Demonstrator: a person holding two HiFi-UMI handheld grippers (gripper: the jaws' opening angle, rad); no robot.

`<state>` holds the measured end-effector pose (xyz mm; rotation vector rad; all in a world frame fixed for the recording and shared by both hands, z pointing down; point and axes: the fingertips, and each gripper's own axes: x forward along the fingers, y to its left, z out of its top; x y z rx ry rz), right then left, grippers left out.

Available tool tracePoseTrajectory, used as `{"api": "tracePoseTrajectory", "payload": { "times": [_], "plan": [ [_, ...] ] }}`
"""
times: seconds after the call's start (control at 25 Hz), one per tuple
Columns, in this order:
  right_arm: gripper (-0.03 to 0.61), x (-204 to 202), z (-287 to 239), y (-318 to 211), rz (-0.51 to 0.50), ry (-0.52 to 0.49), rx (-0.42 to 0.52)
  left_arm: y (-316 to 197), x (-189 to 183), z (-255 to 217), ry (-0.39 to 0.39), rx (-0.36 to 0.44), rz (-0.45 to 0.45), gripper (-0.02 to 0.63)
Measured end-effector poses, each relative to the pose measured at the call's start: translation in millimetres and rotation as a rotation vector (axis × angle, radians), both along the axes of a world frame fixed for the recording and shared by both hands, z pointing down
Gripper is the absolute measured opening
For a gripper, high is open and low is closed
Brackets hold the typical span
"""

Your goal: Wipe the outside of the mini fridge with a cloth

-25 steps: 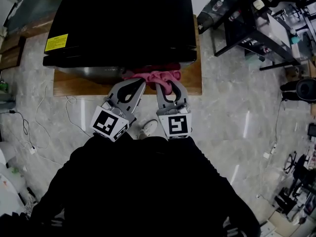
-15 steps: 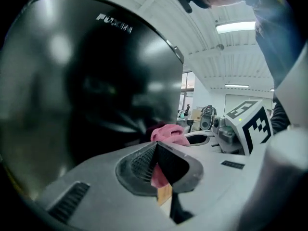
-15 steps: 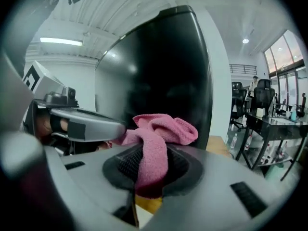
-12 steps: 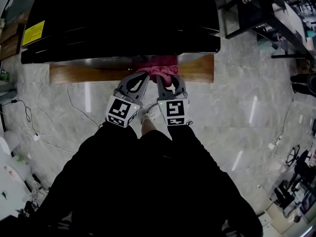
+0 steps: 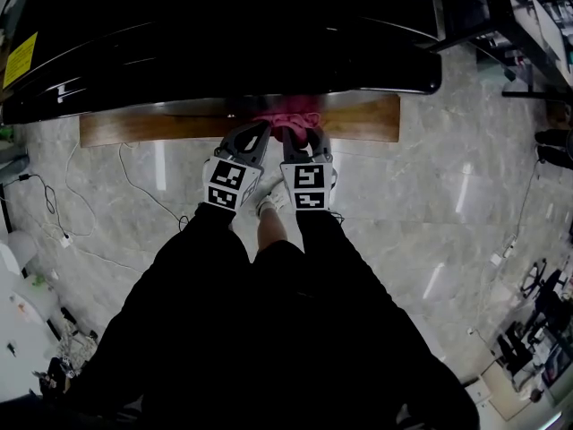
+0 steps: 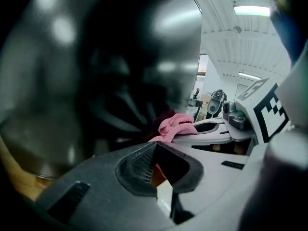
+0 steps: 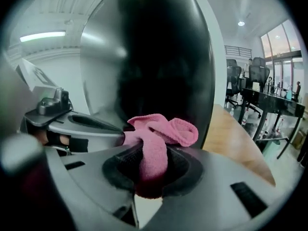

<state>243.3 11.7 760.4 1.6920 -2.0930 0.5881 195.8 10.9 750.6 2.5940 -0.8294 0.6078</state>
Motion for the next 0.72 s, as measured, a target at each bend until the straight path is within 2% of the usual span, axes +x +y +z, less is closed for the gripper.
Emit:
{"api": "tracePoseTrajectory", "payload": {
  "times": [0.2, 0.36, 0.52, 0.72],
  "plan": [
    [0.098, -5, 42, 0, 0.003, 0.008, -0.095, 10, -18, 25, -0.038, -0.027, 0.001, 0.006],
    [0.101, -6, 46, 6, -0.016, -0.012, -0.137, 19, -30, 23, -0.042, -0.043, -0.008, 0.006],
    [0.103, -14, 18, 20, -0.057, -0.023, -0.123, 29, -42, 6, -0.037, -0.058, -0.014, 0.006],
    [0.106, -24, -57, 59, -0.161, -0.067, -0.050, 65, -47, -60, 0.023, -0.072, 0.039, 0.006]
  ]
}}
